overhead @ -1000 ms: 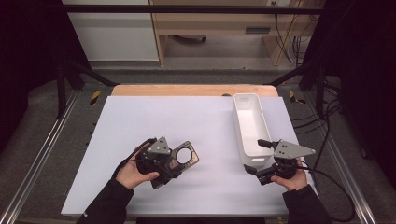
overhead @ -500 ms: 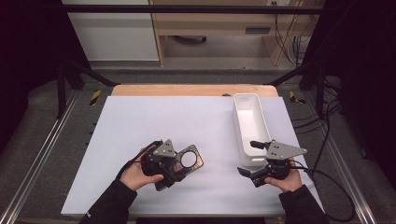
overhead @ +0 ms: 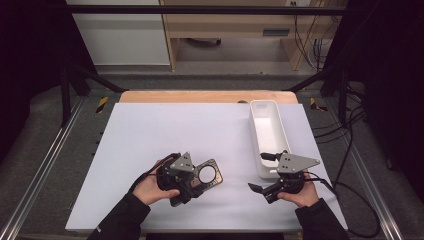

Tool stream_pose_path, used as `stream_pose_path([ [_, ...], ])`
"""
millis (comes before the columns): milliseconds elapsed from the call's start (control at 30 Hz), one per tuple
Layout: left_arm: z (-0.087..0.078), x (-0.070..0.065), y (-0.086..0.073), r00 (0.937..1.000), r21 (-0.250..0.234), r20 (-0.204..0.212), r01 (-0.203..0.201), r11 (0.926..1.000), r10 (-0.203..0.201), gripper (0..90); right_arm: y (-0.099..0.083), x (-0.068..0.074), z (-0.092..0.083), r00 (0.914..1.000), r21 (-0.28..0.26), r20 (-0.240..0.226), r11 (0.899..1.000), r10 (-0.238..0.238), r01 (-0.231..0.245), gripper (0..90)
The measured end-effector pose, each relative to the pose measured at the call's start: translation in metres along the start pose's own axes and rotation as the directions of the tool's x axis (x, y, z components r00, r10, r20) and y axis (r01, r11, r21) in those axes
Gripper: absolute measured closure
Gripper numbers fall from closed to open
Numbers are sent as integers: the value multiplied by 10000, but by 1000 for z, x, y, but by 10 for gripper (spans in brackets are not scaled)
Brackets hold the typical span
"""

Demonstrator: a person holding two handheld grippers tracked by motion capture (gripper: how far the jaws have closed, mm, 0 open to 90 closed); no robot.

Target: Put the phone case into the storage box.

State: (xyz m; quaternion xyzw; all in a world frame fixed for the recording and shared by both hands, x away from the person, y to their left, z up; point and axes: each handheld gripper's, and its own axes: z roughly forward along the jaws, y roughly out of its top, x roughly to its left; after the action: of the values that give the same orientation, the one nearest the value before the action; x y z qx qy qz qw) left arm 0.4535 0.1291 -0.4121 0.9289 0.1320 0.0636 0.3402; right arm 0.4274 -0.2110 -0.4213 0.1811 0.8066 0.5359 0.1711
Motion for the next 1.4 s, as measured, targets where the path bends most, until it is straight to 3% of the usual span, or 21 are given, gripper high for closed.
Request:
stream_pose_path([
  [867,6,-3,12,9964,15,650,-546,9985,544,113,19,15,23,9919,258,-983,9962,-800,829,6],
  [1400,7,-4,20,9942,58,757,-777,9970,770,113,17,19,33,9881,456,-1341,9956,-748,816,10],
])
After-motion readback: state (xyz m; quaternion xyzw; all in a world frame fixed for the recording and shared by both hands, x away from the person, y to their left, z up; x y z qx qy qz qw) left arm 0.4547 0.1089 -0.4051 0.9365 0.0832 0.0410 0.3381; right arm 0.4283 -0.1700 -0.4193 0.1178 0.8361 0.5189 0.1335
